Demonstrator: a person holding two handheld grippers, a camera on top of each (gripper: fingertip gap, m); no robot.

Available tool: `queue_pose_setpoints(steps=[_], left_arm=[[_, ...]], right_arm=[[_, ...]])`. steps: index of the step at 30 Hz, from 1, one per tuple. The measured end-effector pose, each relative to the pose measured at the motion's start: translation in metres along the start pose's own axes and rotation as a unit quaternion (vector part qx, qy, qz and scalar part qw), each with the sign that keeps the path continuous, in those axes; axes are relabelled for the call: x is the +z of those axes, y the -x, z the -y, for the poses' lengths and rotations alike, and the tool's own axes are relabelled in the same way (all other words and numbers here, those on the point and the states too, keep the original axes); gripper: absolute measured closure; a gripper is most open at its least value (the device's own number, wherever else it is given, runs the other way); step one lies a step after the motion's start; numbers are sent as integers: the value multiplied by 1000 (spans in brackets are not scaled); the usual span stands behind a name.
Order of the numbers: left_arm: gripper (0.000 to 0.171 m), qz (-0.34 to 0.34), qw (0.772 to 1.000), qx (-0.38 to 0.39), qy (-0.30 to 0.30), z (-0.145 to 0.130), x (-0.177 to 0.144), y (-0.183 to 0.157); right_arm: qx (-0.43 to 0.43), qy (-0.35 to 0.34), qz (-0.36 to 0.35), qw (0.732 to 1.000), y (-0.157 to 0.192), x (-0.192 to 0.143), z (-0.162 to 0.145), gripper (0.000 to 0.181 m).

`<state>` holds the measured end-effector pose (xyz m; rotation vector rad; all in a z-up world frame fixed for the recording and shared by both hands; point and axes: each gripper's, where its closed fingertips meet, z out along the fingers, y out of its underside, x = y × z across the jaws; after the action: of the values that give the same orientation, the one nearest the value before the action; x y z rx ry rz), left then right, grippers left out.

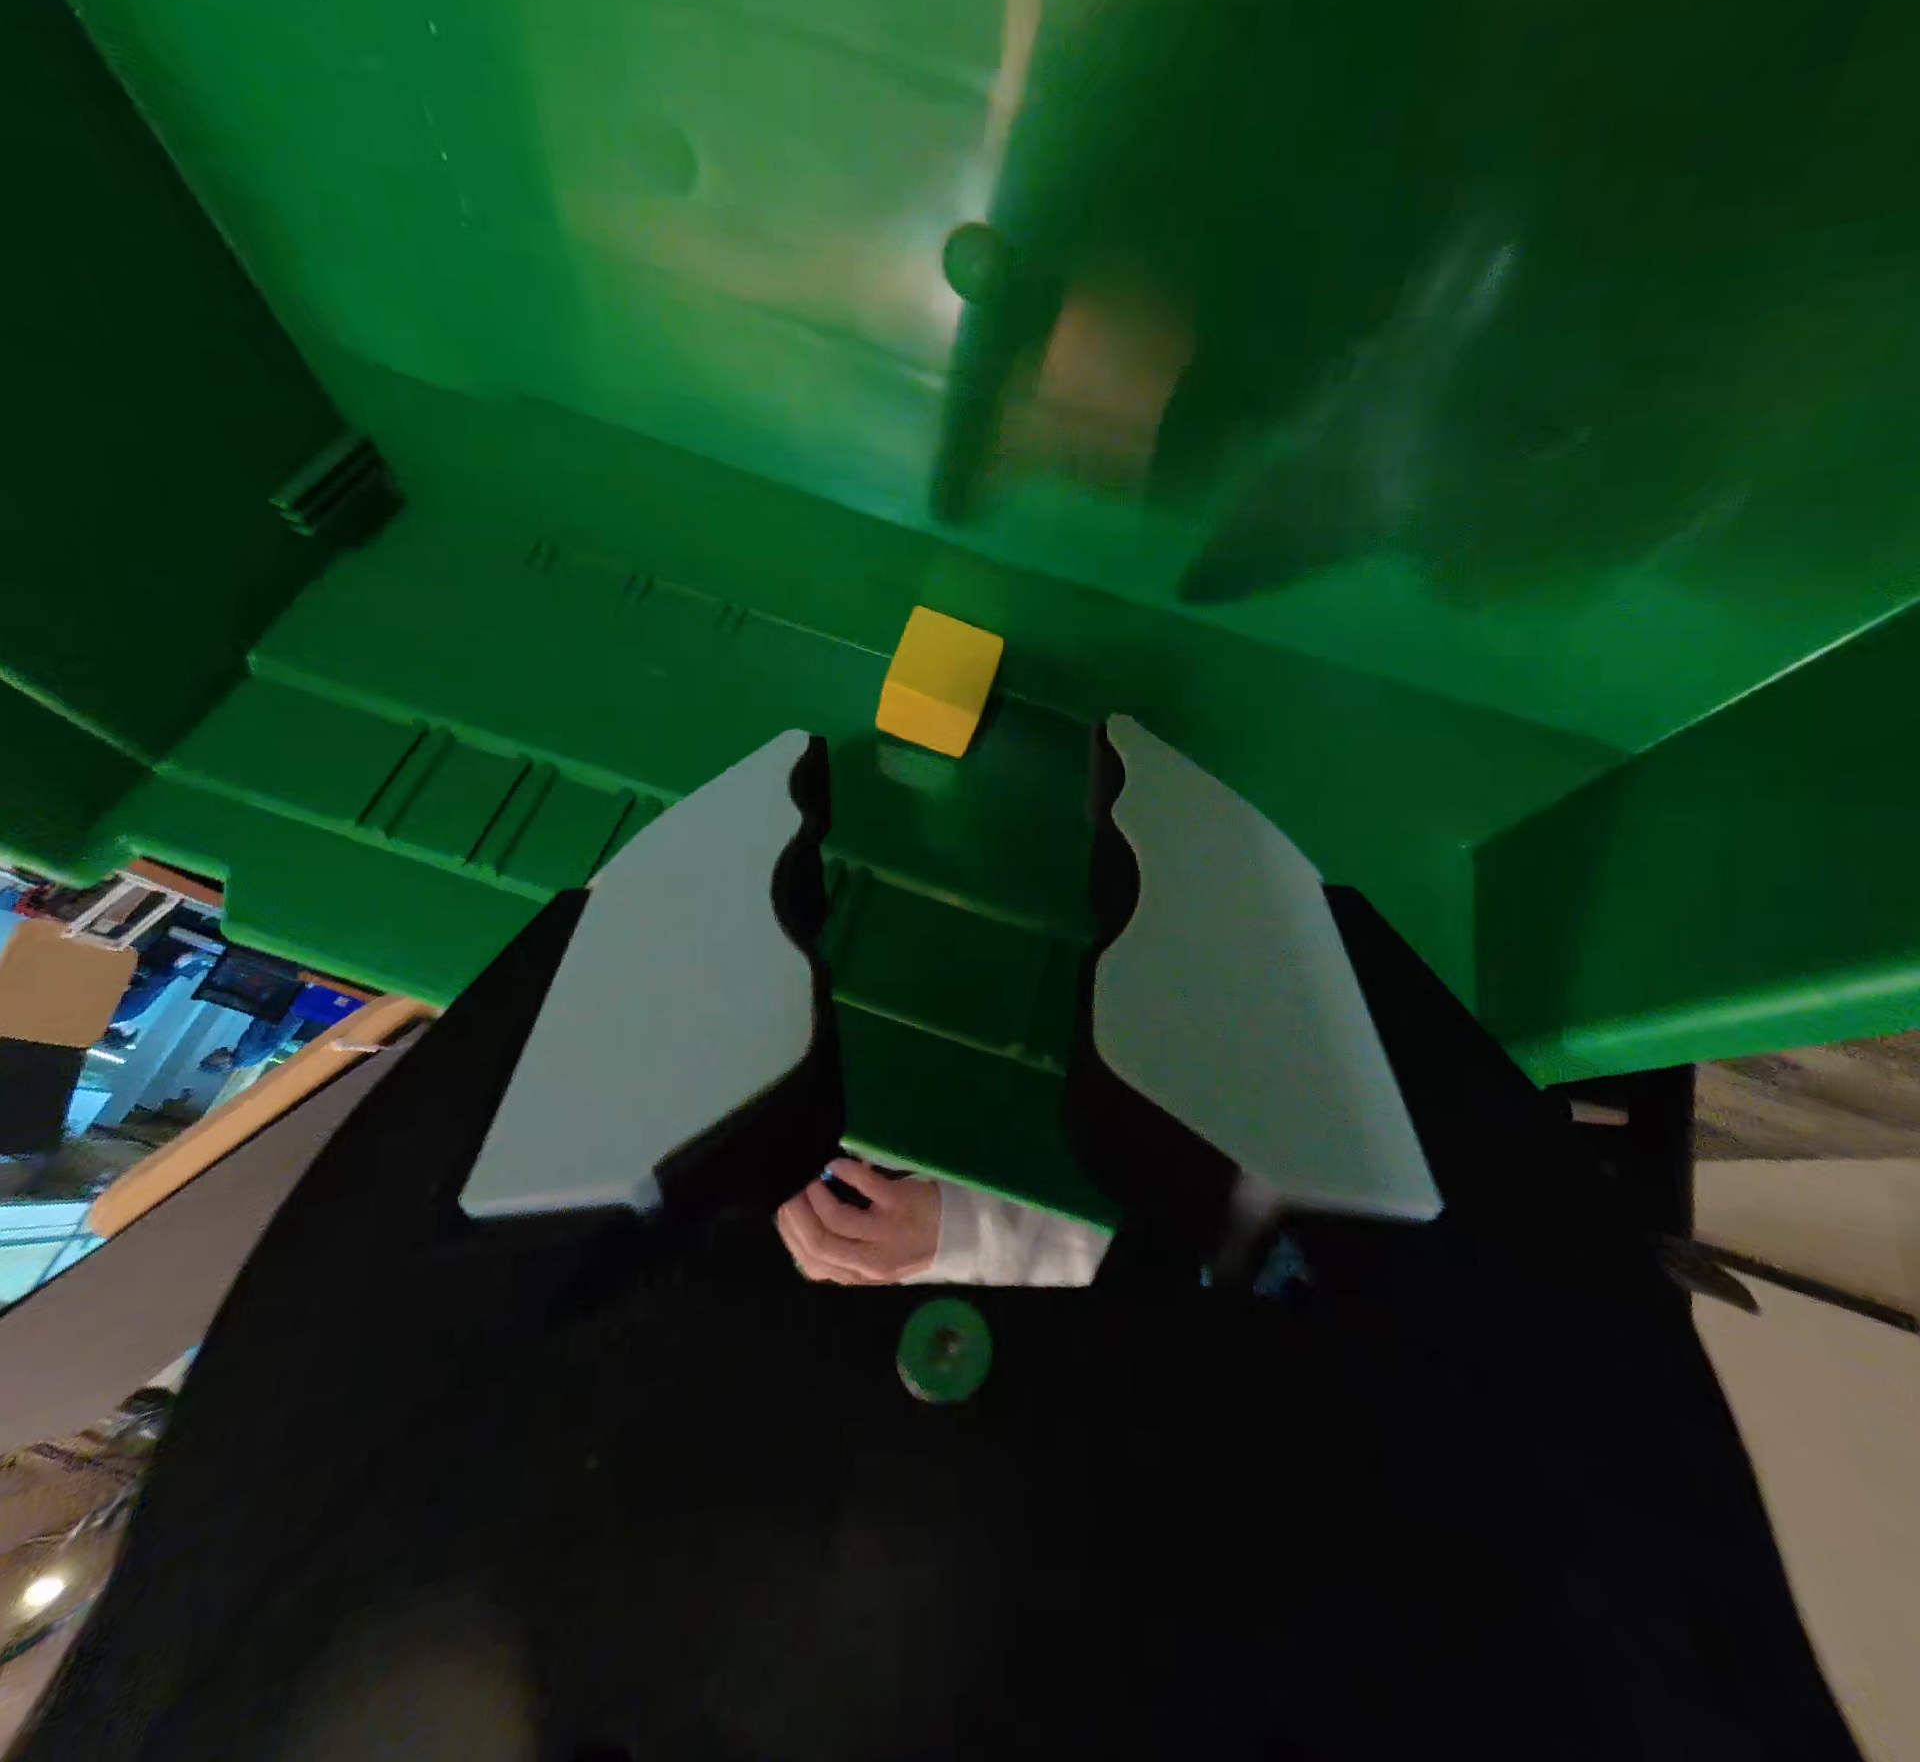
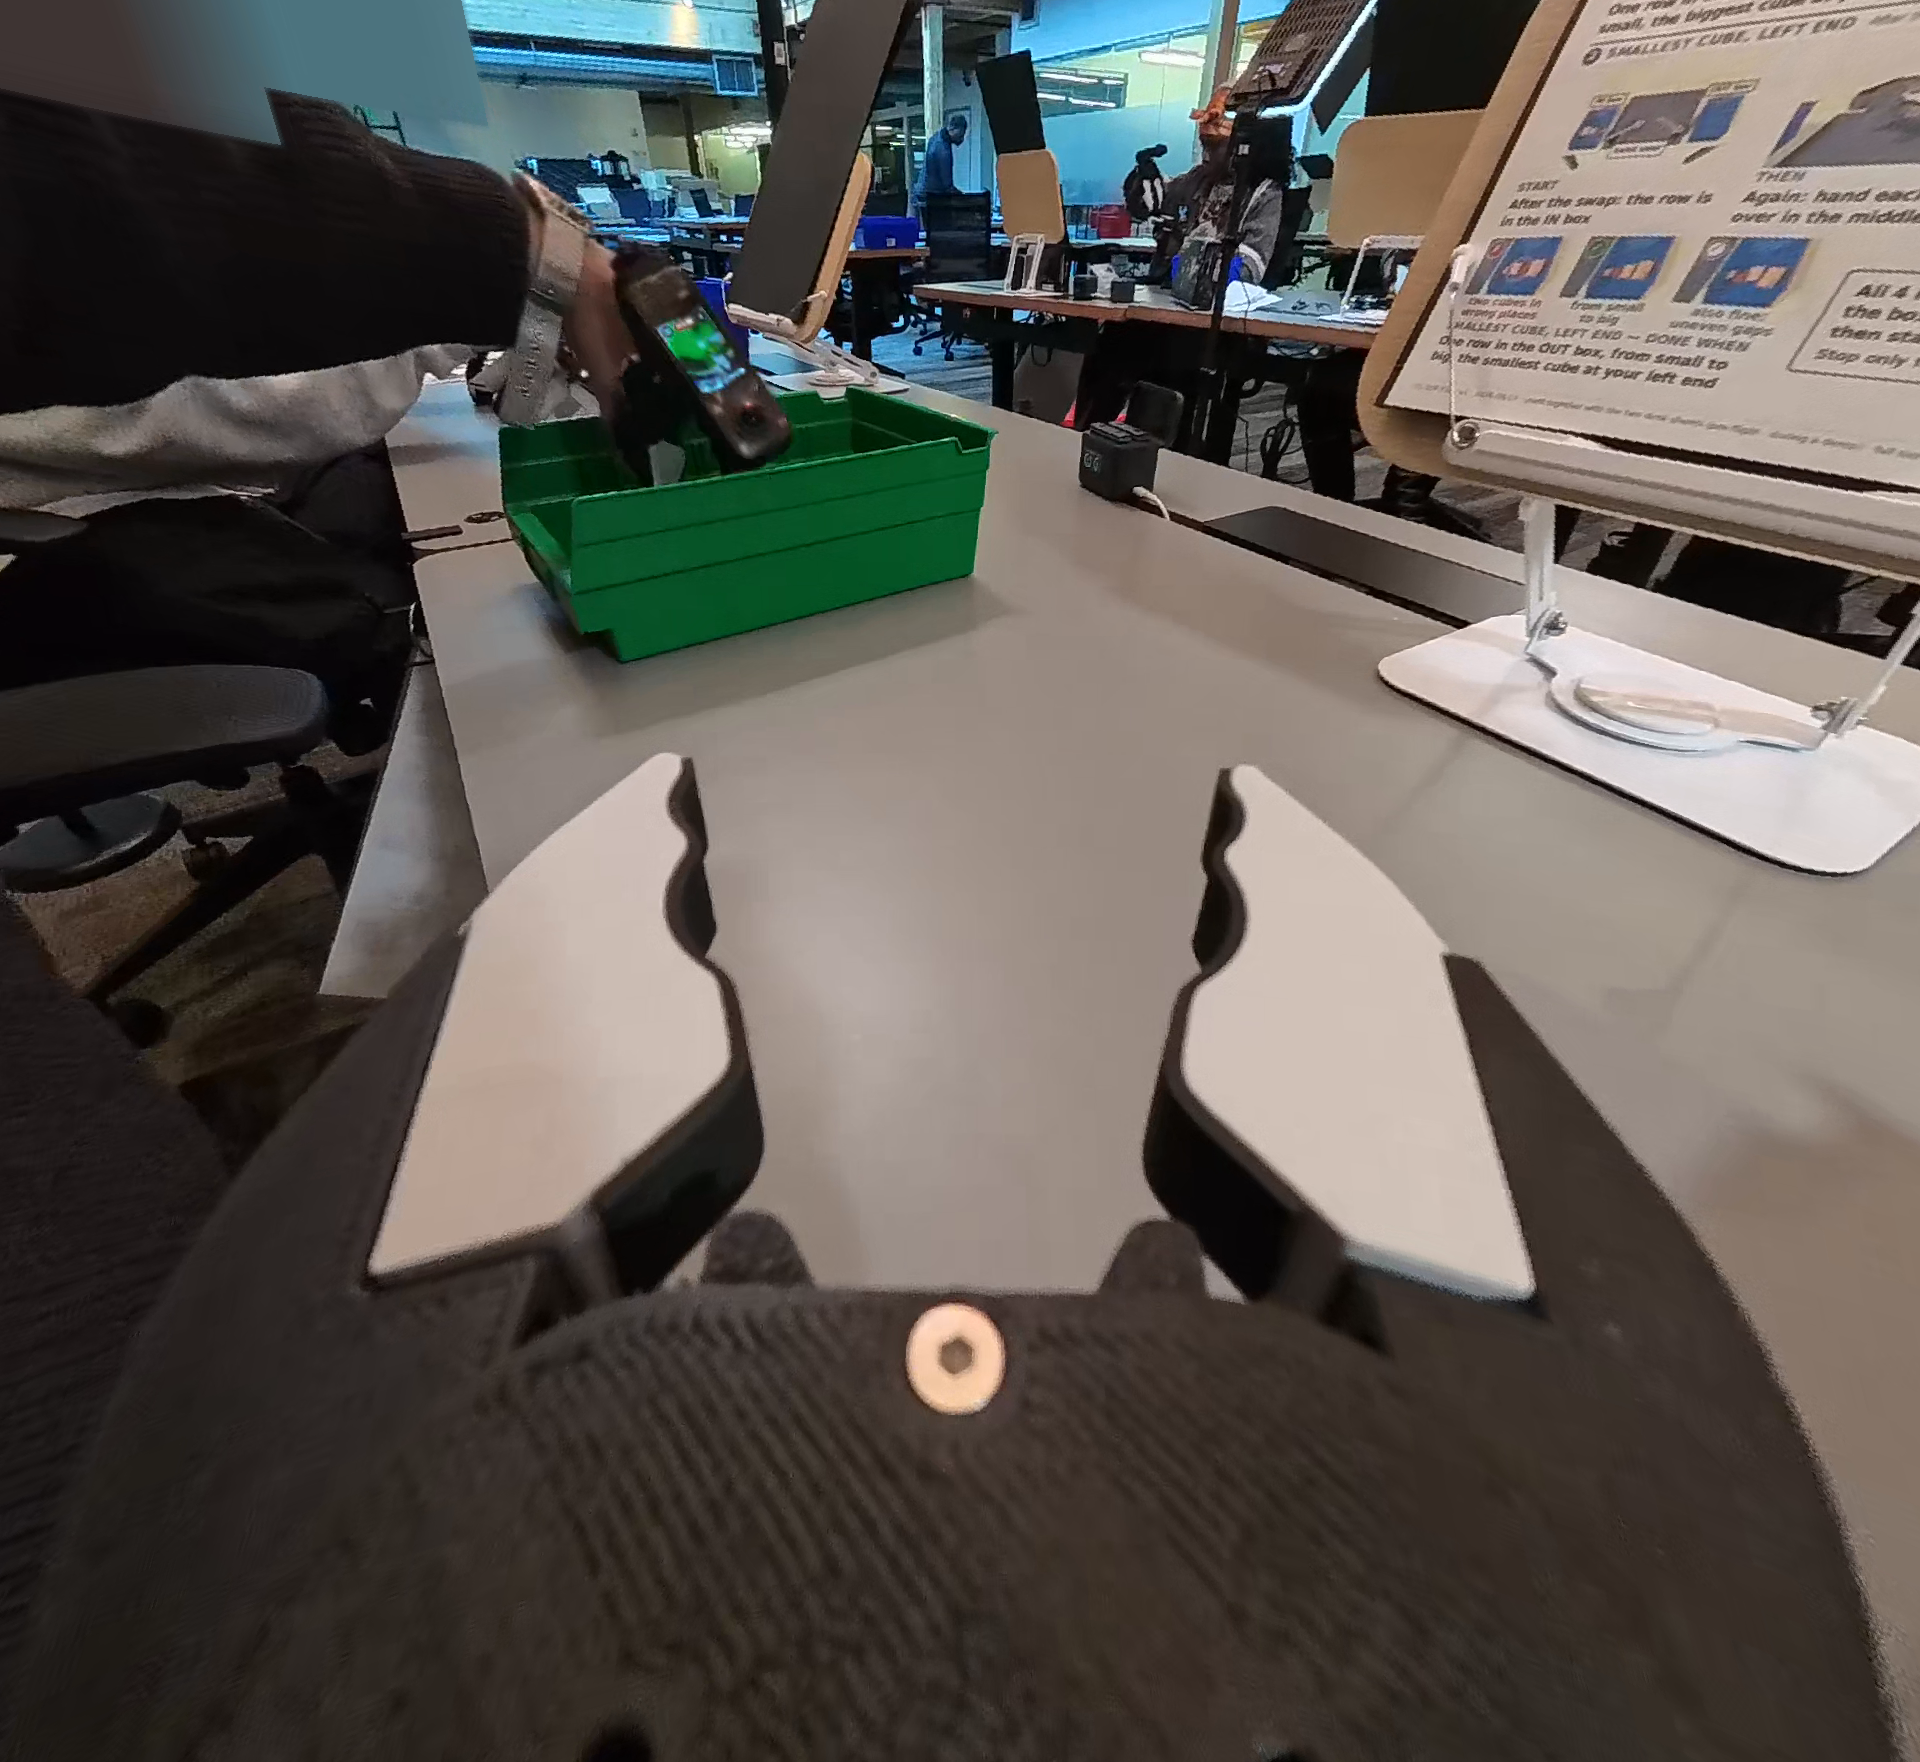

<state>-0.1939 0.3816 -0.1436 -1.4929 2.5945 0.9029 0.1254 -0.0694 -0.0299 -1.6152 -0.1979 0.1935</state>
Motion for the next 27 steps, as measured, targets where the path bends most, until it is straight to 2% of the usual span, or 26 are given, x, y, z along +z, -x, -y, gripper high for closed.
queue_pose_setpoints(steps=[7, 10, 11, 15, 18, 21, 24, 27], left_arm=[[123, -17, 999, 25, 42, 0, 22, -3], [136, -3, 997, 32, 65, -6, 30, 0], [144, 2, 997, 31, 67, -7, 31, 2], [146, 8, 999, 2, 40, -5, 19, 7], [147, 53, 996, -62, -39, 4, -16, 28], [147, 96, 968, -146, -179, 21, -76, 49], [148, 92, 908, -215, -349, 50, -156, 51], [148, 5, 822, -249, -512, 95, -240, 24]], right_arm=[[13, 0, 13, 1000, -1, -2, -2, 89], [23, -4, 18, 1000, -2, -4, -1, 90], [23, -6, 18, 1000, -2, -5, 0, 90], [23, -9, 16, 1000, -4, -7, 2, 92], [26, -8, 17, 999, -5, -7, 1, 93], [30, -4, 24, 999, -3, -5, -1, 95], [31, 1, 30, 999, 1, -3, -4, 96], [32, 6, 37, 999, 5, -1, -6, 97]])
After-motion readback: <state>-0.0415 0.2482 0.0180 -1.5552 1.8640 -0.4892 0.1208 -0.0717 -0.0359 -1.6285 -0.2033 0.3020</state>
